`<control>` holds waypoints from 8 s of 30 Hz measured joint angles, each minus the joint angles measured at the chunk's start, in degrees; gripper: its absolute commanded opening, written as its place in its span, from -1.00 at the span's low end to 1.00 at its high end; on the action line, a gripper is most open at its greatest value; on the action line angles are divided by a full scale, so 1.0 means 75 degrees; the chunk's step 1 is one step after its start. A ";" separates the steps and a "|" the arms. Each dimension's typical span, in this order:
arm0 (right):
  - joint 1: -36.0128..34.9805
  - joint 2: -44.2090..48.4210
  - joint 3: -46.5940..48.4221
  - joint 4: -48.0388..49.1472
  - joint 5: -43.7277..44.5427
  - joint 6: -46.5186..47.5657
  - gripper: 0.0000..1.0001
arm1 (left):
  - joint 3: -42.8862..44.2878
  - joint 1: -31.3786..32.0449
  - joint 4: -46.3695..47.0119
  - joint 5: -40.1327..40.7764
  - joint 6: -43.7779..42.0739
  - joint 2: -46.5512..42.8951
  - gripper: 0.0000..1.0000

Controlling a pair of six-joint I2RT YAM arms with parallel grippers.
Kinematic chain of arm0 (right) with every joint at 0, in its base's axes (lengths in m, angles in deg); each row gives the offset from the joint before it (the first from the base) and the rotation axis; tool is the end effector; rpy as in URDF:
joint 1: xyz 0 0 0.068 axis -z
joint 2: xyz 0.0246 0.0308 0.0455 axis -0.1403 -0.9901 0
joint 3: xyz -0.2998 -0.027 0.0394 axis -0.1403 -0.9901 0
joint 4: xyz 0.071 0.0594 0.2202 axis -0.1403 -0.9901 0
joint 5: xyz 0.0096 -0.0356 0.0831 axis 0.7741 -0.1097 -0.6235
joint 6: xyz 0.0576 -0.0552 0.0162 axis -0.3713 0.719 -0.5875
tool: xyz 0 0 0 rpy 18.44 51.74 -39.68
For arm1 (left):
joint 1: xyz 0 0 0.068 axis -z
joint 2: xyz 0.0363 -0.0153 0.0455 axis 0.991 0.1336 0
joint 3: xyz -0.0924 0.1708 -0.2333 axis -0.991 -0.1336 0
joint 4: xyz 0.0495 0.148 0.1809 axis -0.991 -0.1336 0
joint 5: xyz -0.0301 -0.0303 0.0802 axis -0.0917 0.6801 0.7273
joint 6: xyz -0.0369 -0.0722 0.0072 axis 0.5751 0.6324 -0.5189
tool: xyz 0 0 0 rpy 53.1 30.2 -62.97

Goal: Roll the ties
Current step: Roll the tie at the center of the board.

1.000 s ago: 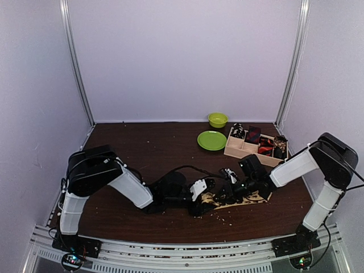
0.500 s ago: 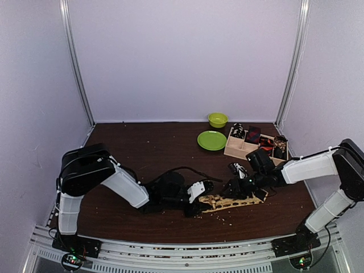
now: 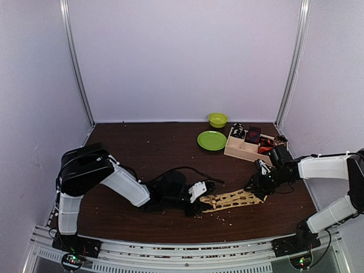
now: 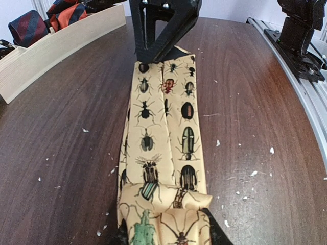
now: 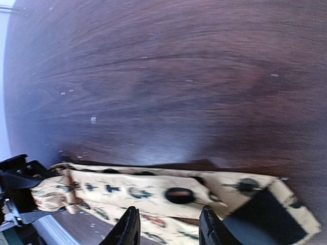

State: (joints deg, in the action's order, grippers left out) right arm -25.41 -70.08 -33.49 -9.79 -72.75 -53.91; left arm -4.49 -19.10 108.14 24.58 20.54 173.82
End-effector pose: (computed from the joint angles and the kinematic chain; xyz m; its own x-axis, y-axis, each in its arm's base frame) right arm 0.1989 0.1007 0.1721 -0.9733 0.1198 -0.1957 -0.0308 0.7771 0.6286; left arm 0.1839 -0.4082 0.1243 -0.1742 0.4091 -0.8957 0.9754 0.1967 -0.0999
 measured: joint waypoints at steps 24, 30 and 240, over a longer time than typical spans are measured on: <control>0.0149 -0.0289 0.0047 0.0175 0.0323 0.0393 -0.81 | 0.0000 0.0000 -0.0003 0.0003 -0.0023 -0.0003 -0.42; 0.0149 -0.0041 0.0050 0.0020 0.0408 0.0370 -1.00 | 0.0003 0.0000 -0.0003 0.0003 -0.0026 -0.0003 -0.43; -0.2390 -0.0216 -0.0210 0.2719 -0.0868 -0.1731 -0.10 | 0.0708 -0.0026 -0.1256 -0.0166 -0.0058 0.0015 -0.31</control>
State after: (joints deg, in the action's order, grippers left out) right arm -43.33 -71.70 -35.06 10.60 -79.26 -66.90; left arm 0.82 -19.30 98.72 23.34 20.11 173.93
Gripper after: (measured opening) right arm 0.435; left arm 0.369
